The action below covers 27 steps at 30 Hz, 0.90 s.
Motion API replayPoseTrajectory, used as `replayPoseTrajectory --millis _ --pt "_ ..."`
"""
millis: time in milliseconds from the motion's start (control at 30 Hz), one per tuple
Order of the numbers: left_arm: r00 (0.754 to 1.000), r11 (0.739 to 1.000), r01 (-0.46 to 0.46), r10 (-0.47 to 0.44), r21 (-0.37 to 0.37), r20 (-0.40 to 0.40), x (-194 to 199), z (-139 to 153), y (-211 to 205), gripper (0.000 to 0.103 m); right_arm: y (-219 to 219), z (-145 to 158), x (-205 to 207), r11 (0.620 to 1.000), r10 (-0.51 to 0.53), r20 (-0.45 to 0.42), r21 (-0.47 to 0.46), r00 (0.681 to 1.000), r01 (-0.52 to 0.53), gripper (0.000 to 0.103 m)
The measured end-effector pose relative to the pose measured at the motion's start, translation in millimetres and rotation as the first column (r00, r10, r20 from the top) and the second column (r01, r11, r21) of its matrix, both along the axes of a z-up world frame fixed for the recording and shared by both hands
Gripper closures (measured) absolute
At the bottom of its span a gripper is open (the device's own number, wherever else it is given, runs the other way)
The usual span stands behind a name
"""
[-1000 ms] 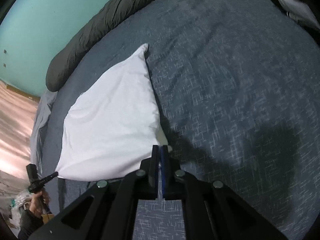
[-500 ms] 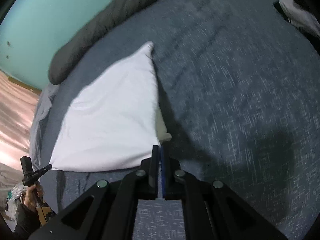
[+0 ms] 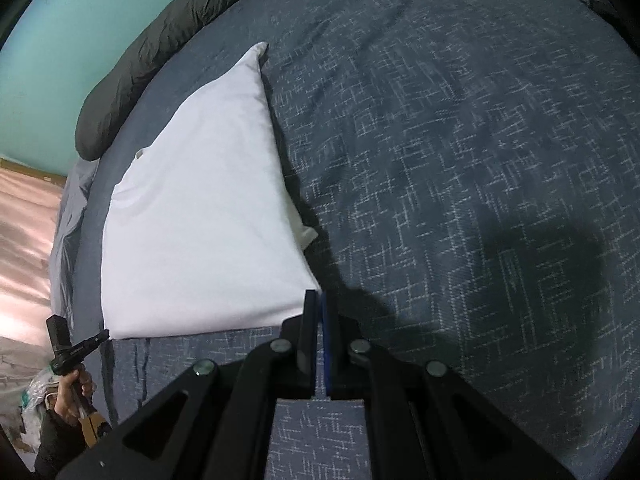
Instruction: Fold clothes
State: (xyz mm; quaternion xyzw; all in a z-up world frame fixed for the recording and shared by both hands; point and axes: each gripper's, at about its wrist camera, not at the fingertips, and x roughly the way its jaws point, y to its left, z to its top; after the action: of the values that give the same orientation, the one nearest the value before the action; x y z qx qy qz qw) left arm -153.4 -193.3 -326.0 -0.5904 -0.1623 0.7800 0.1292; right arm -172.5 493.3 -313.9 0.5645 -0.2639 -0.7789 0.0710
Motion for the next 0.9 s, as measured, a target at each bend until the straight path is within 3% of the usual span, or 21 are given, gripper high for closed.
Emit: replayPoseTrajectory --millis 133,200,267,333,400,667,900 --pt "1.0 1.0 -0.008 0.008 -0.01 -0.009 -4 13 -2 0.094 -3 6 -1 0.999 0.044 -0.004 0.011 0.999 -0.044 0.1" --pt "1.0 1.0 -0.022 0.021 -0.018 -0.017 -8 21 -5 0.081 0 10 -5 0.999 0.049 -0.005 0.021 0.999 -0.049 0.099" --pt "0.999 0.999 -0.035 0.034 -0.028 -0.027 -13 30 -8 0.08 5 16 -9 0.999 0.045 -0.007 0.029 0.999 -0.045 0.099" --pt "0.998 0.998 -0.05 0.048 -0.05 -0.051 -29 39 -12 0.08 9 22 -14 0.998 0.039 -0.017 0.048 0.999 -0.039 0.094" --pt "0.995 0.996 -0.063 0.058 -0.064 -0.077 -50 47 -16 0.078 14 31 -22 0.997 0.031 -0.045 0.075 0.999 -0.027 0.076" --pt "0.984 0.997 -0.029 0.015 -0.077 -0.177 -144 63 7 0.078 -13 54 -113 0.993 0.063 -0.159 0.107 0.985 -0.046 0.075" --pt "0.979 0.994 -0.007 -0.016 -0.111 -0.205 -216 55 25 0.077 -43 60 -193 0.977 0.122 -0.195 0.198 0.973 -0.083 0.075"
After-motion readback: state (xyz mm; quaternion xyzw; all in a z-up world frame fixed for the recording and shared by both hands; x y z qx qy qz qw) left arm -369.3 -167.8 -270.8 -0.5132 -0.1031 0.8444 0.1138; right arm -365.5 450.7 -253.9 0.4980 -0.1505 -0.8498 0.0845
